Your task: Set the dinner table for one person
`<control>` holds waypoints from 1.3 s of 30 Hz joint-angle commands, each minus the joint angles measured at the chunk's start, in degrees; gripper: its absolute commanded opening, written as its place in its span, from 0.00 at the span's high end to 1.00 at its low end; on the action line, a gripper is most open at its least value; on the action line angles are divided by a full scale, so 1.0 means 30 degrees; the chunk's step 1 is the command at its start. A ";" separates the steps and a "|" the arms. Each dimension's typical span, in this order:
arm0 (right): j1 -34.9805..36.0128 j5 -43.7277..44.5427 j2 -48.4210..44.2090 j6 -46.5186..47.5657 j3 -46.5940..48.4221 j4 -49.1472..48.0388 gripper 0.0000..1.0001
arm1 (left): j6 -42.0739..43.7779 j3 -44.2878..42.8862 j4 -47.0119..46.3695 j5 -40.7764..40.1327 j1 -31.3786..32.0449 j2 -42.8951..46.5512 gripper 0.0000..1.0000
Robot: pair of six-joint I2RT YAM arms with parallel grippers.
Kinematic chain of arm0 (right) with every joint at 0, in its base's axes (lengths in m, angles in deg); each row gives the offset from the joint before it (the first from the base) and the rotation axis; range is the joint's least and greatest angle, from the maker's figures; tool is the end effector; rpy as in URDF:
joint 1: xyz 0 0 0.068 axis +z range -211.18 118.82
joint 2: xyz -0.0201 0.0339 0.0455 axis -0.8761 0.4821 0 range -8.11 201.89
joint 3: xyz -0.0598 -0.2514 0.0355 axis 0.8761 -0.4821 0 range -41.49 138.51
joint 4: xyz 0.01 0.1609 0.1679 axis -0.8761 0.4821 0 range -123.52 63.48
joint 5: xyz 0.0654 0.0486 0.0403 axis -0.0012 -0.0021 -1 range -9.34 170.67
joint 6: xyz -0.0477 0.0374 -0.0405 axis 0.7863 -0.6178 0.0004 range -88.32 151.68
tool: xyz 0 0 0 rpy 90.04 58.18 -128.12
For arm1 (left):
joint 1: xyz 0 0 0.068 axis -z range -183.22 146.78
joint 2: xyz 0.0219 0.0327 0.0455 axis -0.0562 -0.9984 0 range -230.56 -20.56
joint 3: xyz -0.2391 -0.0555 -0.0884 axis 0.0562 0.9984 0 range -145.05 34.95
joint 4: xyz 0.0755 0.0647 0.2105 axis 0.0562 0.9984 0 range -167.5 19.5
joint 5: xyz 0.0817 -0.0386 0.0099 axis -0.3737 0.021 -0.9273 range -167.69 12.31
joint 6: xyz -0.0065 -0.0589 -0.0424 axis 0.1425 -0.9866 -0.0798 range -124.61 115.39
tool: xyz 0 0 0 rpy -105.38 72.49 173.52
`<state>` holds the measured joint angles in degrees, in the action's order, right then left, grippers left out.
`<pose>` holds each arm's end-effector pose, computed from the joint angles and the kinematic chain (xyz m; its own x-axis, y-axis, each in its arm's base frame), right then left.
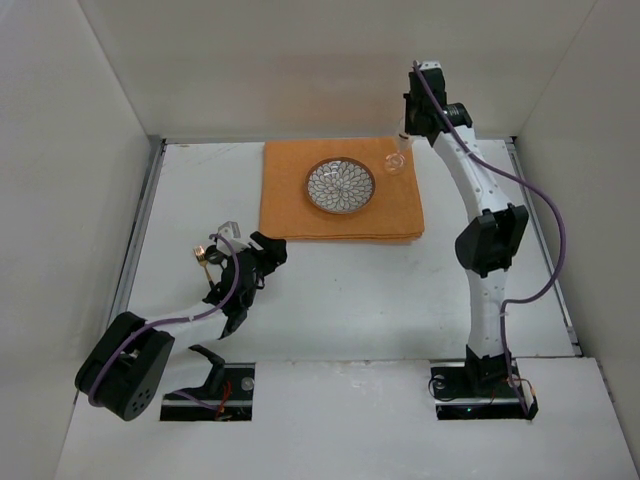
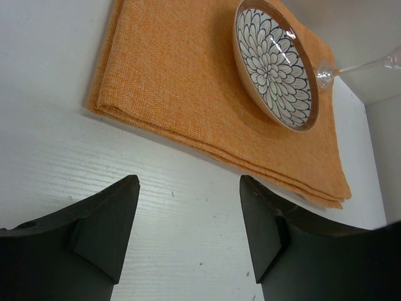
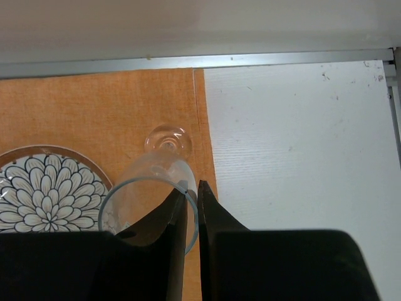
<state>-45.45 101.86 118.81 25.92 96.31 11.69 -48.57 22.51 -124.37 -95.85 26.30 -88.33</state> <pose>0.4659 0.1085 0.3404 -0.5366 -0.0538 -0.8421 0.0890 0.9888 -0.1199 0.2060 -0.0950 0.1852 -0.2309 -0.6274 -0.7437 0.0551 0.7547 -0.6538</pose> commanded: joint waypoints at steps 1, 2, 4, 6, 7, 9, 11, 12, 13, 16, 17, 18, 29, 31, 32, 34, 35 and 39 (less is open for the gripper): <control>-0.0160 0.0378 0.0058 0.0250 0.1586 -0.0188 0.99 | -0.0111 -0.0069 -0.0694 -0.0043 0.0048 0.0002 0.37; -0.0189 0.0378 0.0291 0.0221 0.1790 -0.0130 0.99 | -0.0111 -0.0099 -0.0694 -0.0043 0.0048 -0.0028 0.37; -0.0218 0.0232 0.0614 0.0133 0.2142 -0.0041 0.99 | -0.0111 -0.0099 -0.0694 -0.0043 0.0048 -0.0145 0.37; -0.0218 0.0202 0.0878 -0.0013 0.2377 -0.0157 0.99 | -0.0111 -0.0128 -0.0694 -0.0043 0.0048 -0.0175 0.37; -0.0189 0.0202 0.0995 -0.0043 0.2494 -0.0216 0.99 | -0.0111 -0.0128 -0.0694 -0.0043 0.0048 -0.0175 0.37; -0.0189 0.0202 0.1317 -0.0131 0.2933 -0.0246 0.99 | -0.0111 -0.0157 -0.0694 -0.0043 0.0048 -0.0262 0.37; -0.0189 0.0202 0.1727 -0.0131 0.3460 -0.0101 0.99 | -0.0082 -0.0216 -0.0694 0.0073 0.0077 -0.0408 0.37; -0.0160 0.0202 0.1961 -0.0131 0.3665 -0.0042 0.99 | -0.0023 -0.0274 -0.0694 0.0132 0.0077 -0.0467 0.37; -0.0160 0.0202 0.2137 -0.0102 0.3783 -0.0012 0.98 | -0.0023 -0.0304 -0.0694 0.0220 0.0048 -0.0554 0.37; -0.0247 0.0173 0.2548 -0.0131 0.3872 -0.0011 0.96 | -0.0023 -0.0333 -0.0724 0.0367 -0.0098 -0.0672 0.37; -0.0276 0.0115 0.2665 -0.0160 0.3872 -0.0070 0.94 | -0.0023 -0.0333 -0.0724 0.0367 -0.0099 -0.0673 0.37; -0.0335 0.0027 0.2783 -0.0160 0.3930 -0.0070 0.94 | -0.0023 -0.0333 -0.0724 0.0367 -0.0128 -0.0673 0.37; -0.0393 -0.0062 0.4130 -0.0950 0.5979 -0.0626 0.61 | -0.0023 -0.0392 -0.0724 0.0396 -0.0011 -0.0790 0.37; -0.0481 -0.0207 0.4307 -0.1272 0.6477 -0.0773 0.54 | -0.0023 -0.0392 -0.0724 0.0396 -0.0069 -0.0819 0.37; -0.0511 -0.0266 0.4365 -0.1390 0.6741 -0.0831 0.50 | -0.0023 -0.0392 -0.0724 0.0396 -0.0069 -0.0819 0.37; -0.0540 -0.0267 0.4453 -0.1478 0.7210 -0.0949 0.45 | -0.0023 -0.0392 -0.0724 0.0396 -0.0069 -0.0848 0.37; -0.0569 -0.0267 0.4483 -0.1479 0.7444 -0.0978 0.44 | -0.0023 -0.0421 -0.0724 0.0396 -0.0069 -0.0877 0.37; -0.0628 -0.0120 0.4337 -0.1479 0.7886 -0.1183 0.40 | 0.0007 -0.0421 -0.0724 0.0396 -0.0099 -0.0907 0.37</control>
<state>-46.85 101.20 132.31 22.40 116.51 11.19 -48.57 22.51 -124.37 -94.62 26.28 -90.98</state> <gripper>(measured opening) 0.593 0.629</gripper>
